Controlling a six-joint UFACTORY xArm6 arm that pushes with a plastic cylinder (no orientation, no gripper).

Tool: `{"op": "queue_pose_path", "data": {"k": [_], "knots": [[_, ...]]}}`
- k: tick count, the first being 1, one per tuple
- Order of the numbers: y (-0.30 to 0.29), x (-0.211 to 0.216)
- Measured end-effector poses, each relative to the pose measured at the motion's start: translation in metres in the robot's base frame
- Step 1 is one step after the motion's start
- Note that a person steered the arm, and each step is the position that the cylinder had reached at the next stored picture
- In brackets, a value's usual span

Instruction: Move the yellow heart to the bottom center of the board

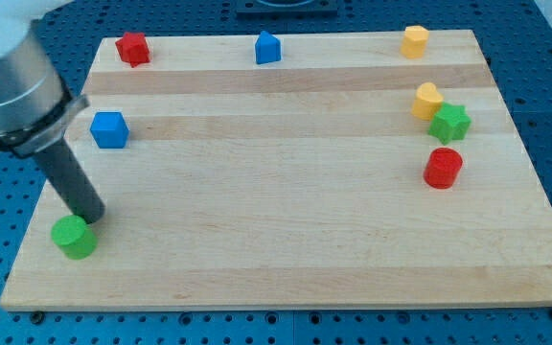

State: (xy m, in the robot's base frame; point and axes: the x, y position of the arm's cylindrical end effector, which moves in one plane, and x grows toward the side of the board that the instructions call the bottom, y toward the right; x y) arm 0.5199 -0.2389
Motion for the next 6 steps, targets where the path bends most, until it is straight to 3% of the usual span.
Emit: {"op": "queue_pose_path", "data": {"k": [4,5,6], "knots": [[-0.010,0.019],[0.007,-0.021],[0.058,-0.098]]}}
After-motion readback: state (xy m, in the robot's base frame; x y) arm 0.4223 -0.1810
